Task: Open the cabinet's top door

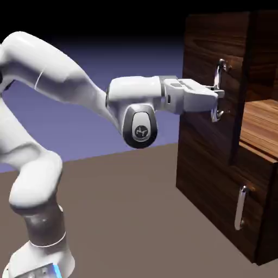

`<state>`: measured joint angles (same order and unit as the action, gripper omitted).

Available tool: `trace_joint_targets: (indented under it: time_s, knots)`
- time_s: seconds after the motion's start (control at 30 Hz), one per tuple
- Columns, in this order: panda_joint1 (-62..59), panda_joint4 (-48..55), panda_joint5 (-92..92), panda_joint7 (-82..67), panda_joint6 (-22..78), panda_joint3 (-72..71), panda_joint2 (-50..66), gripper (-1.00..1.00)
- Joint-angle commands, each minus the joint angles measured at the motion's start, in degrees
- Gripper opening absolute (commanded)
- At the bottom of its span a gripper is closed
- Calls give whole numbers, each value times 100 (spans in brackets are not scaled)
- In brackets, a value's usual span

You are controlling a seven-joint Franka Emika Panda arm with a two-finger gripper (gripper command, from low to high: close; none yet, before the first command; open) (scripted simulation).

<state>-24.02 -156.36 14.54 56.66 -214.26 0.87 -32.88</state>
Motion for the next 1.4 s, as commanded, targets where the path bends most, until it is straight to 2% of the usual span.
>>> trace_joint_targets:
  time_s: [0.0, 0.33, 0.63, 1.0, 1.37]
  knots:
    - [-171, -135, -170, -24, 55, -209, -187, -100]
    - [-2224, -281, 1436, 2189, -27, -1409, -842, -100]
    - [-3557, -520, 2989, 4393, 64, -1958, -2125, -100]
    - [-1981, -1268, 3465, 4982, 2566, -1383, -4233, -100]
    - [-379, -1514, 2891, 4914, 5307, -1930, -5810, -100]
